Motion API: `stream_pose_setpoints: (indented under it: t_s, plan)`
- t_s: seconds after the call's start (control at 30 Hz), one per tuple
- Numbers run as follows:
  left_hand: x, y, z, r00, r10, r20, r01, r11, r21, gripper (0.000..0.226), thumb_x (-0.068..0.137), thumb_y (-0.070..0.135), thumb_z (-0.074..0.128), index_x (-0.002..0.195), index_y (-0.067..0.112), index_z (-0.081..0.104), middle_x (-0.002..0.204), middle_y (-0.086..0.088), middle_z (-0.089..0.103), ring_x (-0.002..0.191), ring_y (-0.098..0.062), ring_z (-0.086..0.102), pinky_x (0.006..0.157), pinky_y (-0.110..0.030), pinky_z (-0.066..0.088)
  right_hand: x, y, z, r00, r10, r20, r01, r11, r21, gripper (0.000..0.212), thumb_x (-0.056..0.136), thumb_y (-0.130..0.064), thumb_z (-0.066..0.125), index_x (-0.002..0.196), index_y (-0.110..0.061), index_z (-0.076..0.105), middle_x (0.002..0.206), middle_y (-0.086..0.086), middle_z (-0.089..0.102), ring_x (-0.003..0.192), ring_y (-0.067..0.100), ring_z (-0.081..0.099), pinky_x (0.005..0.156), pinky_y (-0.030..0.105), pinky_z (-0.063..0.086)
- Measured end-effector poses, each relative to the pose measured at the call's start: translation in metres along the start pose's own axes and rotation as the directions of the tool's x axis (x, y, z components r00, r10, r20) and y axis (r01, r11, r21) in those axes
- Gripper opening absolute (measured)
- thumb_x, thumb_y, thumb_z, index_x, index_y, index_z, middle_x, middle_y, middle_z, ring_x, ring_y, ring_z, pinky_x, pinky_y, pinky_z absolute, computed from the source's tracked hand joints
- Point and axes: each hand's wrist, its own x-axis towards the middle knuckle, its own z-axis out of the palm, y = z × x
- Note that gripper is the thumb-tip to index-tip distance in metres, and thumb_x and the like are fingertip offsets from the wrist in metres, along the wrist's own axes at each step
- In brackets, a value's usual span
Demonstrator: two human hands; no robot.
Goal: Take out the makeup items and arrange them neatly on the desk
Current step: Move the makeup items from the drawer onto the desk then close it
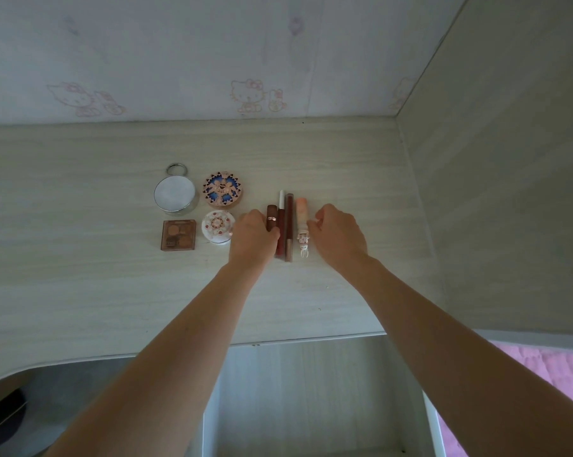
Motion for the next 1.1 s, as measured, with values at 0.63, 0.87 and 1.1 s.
stream_pose_setpoints:
  t_s: [0.63, 0.87, 1.1]
  plan:
    - [-0.228, -0.047, 0.034, 0.939, 0.328, -0.099, -0.271, 0.888, 0.372, 0.034, 0.087, 0.012, 0.059, 0.120, 0.005, 0.058, 0.109, -0.011, 0.066, 0.110, -0.030, 0.054, 0.083, -0.041, 0.049, -0.196, 0.100, 0.021, 0.933, -0.344, 0.100, 0.358, 0.883, -0.303, 0.035, 0.098, -0.023, 0.043, 0.130, -0.010, 0.045, 0.128, 0.007, 0.052, 0.125, 0.024, 0.042, 0.092, 0.035, 0.044]
    - [-0.336, -0.077, 0.075, 0.936, 0.341, -0.083, -0.292, 0.889, 0.354, 0.034, 0.093, 0.018, 0.058, 0.124, 0.004, 0.059, 0.114, -0.012, 0.066, 0.111, -0.026, 0.059, 0.092, -0.036, 0.049, -0.285, 0.149, 0.049, 0.914, -0.378, 0.145, 0.404, 0.878, -0.256, 0.039, 0.098, -0.025, 0.044, 0.134, -0.011, 0.044, 0.132, 0.005, 0.052, 0.128, 0.023, 0.041, 0.093, 0.034, 0.044]
    - [-0.391, -0.122, 0.107, 0.938, 0.340, 0.072, -0.341, 0.865, 0.367, 0.035, 0.093, 0.018, 0.058, 0.125, 0.005, 0.057, 0.118, -0.011, 0.064, 0.116, -0.030, 0.057, 0.097, -0.038, 0.046, -0.341, 0.184, 0.086, 0.891, -0.333, 0.309, 0.410, 0.882, -0.232, 0.045, 0.099, -0.034, 0.043, 0.139, -0.013, 0.038, 0.138, 0.003, 0.047, 0.133, 0.019, 0.036, 0.097, 0.031, 0.041]
